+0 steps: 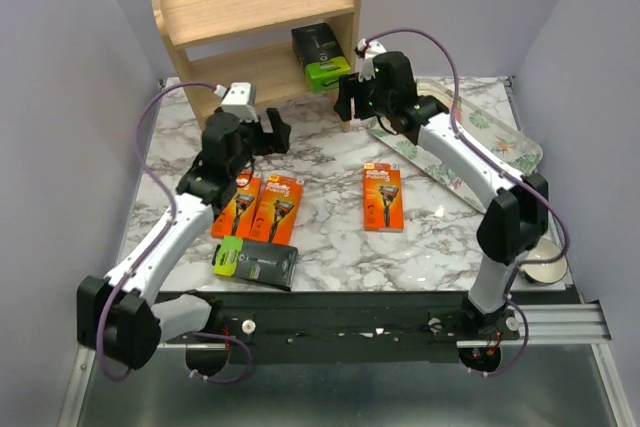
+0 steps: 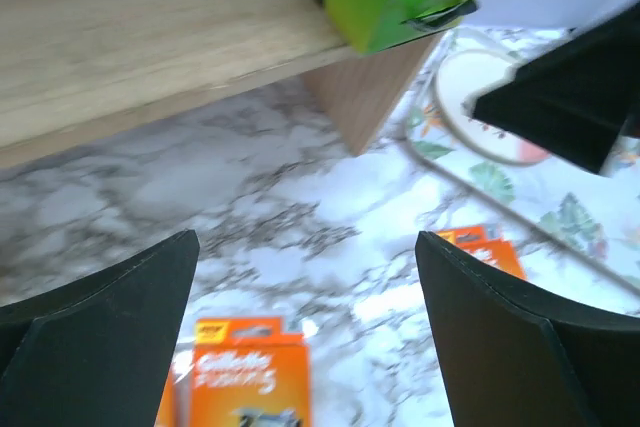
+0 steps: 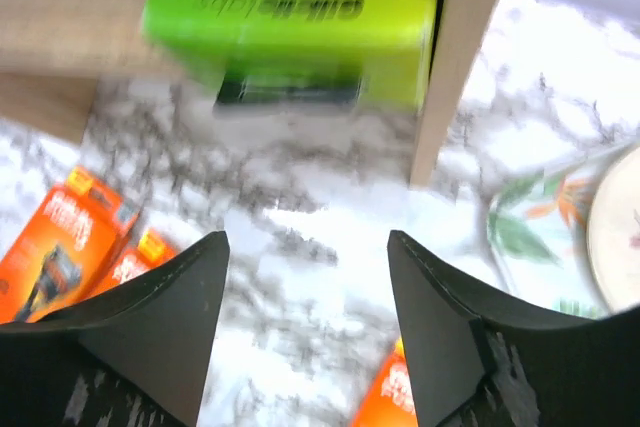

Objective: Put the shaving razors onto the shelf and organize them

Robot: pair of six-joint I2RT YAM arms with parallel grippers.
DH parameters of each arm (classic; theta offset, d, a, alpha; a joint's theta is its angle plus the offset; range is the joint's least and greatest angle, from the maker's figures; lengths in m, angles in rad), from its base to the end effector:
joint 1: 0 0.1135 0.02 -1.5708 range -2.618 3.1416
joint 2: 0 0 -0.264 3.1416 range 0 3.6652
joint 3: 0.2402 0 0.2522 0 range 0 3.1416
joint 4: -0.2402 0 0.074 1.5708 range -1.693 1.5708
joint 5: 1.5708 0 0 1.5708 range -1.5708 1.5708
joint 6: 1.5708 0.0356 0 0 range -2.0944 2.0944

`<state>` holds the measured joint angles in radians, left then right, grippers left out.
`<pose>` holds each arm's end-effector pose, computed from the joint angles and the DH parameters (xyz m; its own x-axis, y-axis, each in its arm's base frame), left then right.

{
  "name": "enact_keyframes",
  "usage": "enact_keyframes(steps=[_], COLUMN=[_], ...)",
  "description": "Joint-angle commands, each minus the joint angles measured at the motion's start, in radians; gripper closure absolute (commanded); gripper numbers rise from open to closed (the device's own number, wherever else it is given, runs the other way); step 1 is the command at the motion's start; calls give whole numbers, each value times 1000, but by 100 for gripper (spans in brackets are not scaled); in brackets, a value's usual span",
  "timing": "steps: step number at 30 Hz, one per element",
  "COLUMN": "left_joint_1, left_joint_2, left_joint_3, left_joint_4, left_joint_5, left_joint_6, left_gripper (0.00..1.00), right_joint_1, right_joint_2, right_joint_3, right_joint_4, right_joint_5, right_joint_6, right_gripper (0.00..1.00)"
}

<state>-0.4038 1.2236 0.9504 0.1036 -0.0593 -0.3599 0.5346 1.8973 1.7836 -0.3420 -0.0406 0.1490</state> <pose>0.2677 -0.1121 0.3349 -0.2645 -0.2693 -0.9260 0.2622 0.9040 -0.3378 0.3893 0.2322 0.3472 -0.4547 -0.0969 -0.8854 -0.4782 0.8652 0.1510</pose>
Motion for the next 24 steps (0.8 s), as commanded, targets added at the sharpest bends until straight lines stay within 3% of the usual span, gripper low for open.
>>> enact_keyframes(steps=[1,3,7,11,13,17,21,24], left_joint_1=[161,226,399,624,667,733,775,790], left_joint_2=[-121,-130,-108,-78,-30,22,156,259], left_joint_3=[1,25,42,-41,-47,-7,50,71], left_joint_4=[-384,-557,-824,-1043,-1099,-1209,-1263,-1289], left_joint_5=[85,105,188,301,328,314,365,340], left_joint_6=[81,36,-62,-79,-13,139,168,162], left_gripper=[1,1,2,13,16,21,32,33], right_joint_1=[25,30,90,156,160,166,166,165], right_joint_2=[-180,-242,-329,-379,-382,-394,-417,-435], right_joint_3=[-214,-334,-524,-636,-667,-688,-705,-698], right_joint_4=[-44,-63,-52,12,24,41,49,38], right_joint_5=[-79,-241,-383,-484,-573,-608,-578,-571], right_joint_6=[17,55,83,107,124,146,138,129], right_gripper=[27,27,27,27,27,28,28,28])
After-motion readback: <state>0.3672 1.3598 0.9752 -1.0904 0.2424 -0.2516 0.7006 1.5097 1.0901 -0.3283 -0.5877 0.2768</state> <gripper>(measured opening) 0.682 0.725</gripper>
